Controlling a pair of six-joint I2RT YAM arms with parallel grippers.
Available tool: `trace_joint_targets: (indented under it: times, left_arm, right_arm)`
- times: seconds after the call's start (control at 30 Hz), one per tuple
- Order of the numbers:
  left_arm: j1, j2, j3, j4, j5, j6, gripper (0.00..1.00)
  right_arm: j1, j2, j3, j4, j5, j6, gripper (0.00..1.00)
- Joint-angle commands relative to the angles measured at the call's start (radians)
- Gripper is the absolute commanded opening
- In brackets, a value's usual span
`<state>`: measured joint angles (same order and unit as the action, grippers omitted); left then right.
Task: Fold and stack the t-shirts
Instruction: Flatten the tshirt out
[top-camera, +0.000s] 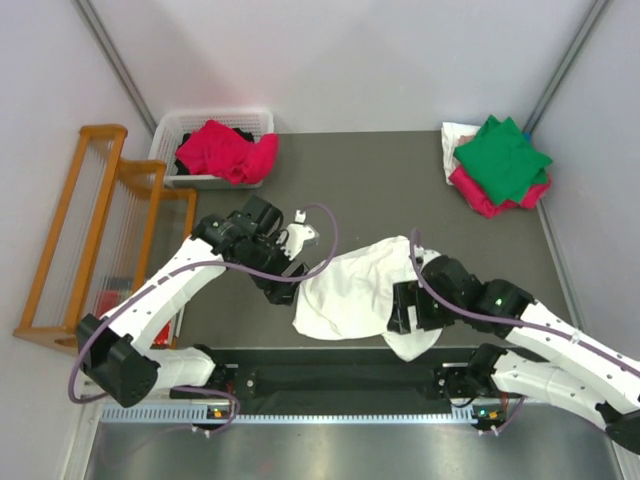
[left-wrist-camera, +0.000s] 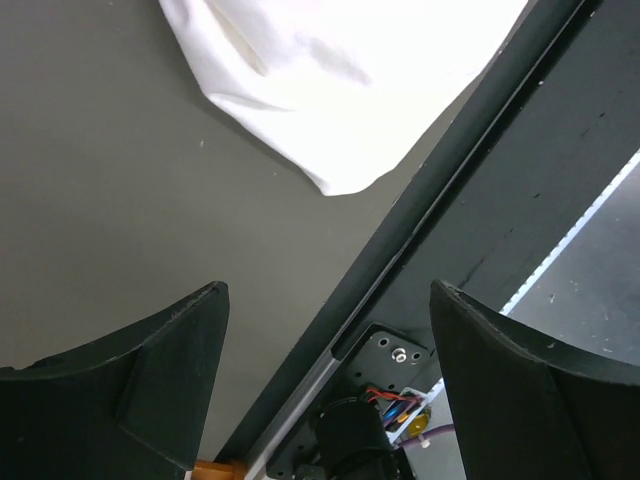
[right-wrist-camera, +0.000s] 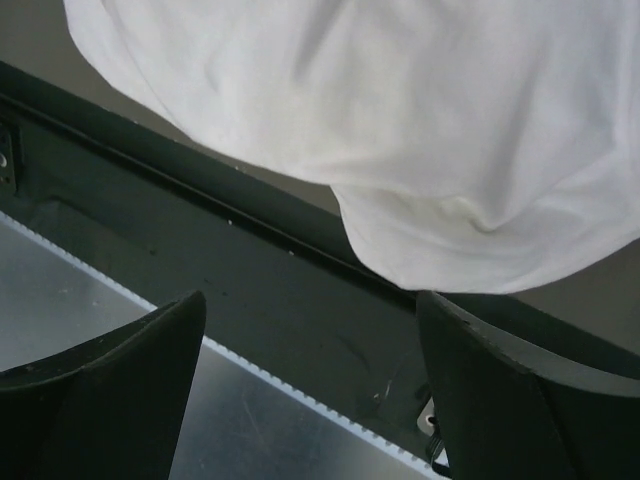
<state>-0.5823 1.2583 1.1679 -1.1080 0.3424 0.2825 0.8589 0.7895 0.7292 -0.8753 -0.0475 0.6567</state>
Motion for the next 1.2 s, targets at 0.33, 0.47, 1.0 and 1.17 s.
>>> trace_joint_targets:
  times: [0.33, 0.47, 1.0, 1.17]
  left_arm:
    - [-0.106, 0.145, -0.119, 0.307, -0.146, -0.106, 0.75]
    - [-0.114, 0.167, -0.154, 0.361, -0.137, -0.097, 0.75]
    - [-0.123, 0.266, -0.186, 0.467, -0.062, -0.137, 0.71]
    - [-0.131, 0.363, -0.113, 0.401, -0.022, -0.166, 0.60]
  right_arm:
    - [0.177, 0.122, -0.096, 0.078, 0.104, 0.119, 0.86]
    - [0.186, 0.129, -0.143, 0.107, 0.109, 0.130, 0.84]
    - [0.207, 0.011, -0.347, 0.127, 0.164, 0.282, 0.76]
    - [0.207, 0.065, -0.300, 0.139, 0.178, 0.258, 0.69]
